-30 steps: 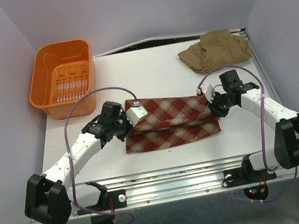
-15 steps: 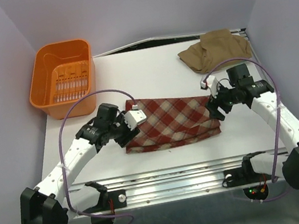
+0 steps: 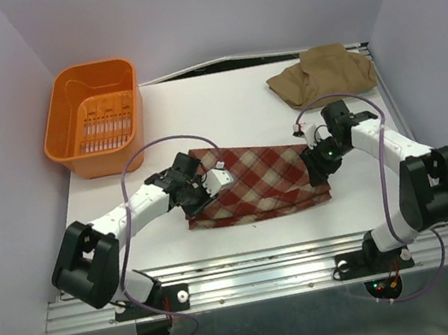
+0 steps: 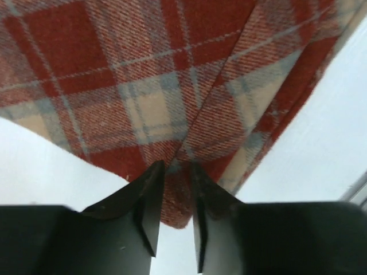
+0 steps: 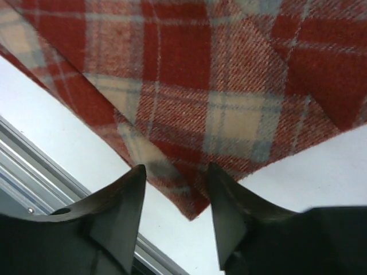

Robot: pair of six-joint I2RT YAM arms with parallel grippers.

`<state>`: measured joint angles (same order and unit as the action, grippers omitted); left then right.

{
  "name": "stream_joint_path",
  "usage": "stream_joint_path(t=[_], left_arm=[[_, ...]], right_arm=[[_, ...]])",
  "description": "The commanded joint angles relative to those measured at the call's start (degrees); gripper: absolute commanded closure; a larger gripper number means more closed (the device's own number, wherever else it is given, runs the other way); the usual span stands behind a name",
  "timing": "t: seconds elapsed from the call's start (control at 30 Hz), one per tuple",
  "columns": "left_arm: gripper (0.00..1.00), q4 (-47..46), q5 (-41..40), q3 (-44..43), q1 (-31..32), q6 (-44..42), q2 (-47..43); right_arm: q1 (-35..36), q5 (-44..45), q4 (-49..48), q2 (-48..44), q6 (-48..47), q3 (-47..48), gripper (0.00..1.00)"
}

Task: Fold and stack the skirts
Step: Fold the skirt

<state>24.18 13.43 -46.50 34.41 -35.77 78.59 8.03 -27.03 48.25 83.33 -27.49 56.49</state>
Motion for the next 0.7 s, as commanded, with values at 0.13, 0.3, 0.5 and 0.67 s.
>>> stream_joint_path(t=[0.13, 0.3, 0.5, 0.67], left_arm=[[0.85, -1.9, -5.2, 1.4, 0.5, 2.5, 11.5], [0.9, -4.9, -8.3, -7.0, -0.1, 4.3, 20.6], [0.9, -2.9, -11.5, -28.6, -1.8, 7.3, 36.3], [0.66, -0.4, -11.2, -40.6, -6.5, 9.5, 38.2]], right_arm=[[1.7, 3.8, 3.1, 7.5, -6.1, -1.1, 0.67], [6.1, 3.6, 4.8, 8.3, -7.9, -1.8, 0.71], [17.4, 2.7, 4.7, 9.4, -5.0, -0.4, 0.66], [18.0, -5.2, 8.2, 8.9, -0.1, 7.9, 0.61]])
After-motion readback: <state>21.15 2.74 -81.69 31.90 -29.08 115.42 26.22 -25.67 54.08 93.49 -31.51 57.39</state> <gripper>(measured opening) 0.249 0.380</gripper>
